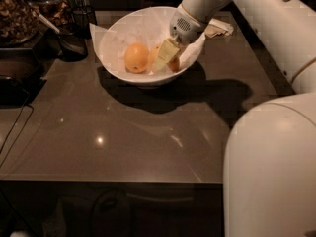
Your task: Pick orange from white bowl
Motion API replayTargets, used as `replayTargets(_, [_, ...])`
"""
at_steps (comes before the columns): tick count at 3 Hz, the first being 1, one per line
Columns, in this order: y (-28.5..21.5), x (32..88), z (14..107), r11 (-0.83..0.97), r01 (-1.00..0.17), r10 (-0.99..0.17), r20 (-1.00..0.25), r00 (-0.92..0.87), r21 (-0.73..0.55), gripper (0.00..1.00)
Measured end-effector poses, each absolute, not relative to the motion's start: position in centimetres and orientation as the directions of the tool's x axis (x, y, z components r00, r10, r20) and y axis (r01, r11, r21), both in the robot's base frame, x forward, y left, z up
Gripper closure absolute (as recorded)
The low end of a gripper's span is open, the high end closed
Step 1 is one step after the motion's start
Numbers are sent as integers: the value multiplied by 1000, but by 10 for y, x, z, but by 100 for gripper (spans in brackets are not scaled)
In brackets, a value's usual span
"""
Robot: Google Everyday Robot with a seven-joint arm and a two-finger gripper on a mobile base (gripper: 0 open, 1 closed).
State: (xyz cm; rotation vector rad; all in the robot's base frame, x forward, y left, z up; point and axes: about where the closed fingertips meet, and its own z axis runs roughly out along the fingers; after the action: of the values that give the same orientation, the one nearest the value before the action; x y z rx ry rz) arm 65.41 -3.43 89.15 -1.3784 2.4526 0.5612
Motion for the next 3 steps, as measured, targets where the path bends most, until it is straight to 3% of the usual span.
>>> replayTargets(1, [-48, 624, 930, 391, -907, -739, -536, -409, 155, 100])
replayTargets(3, [-35, 619, 943, 360, -924, -746, -554, -370, 132, 100])
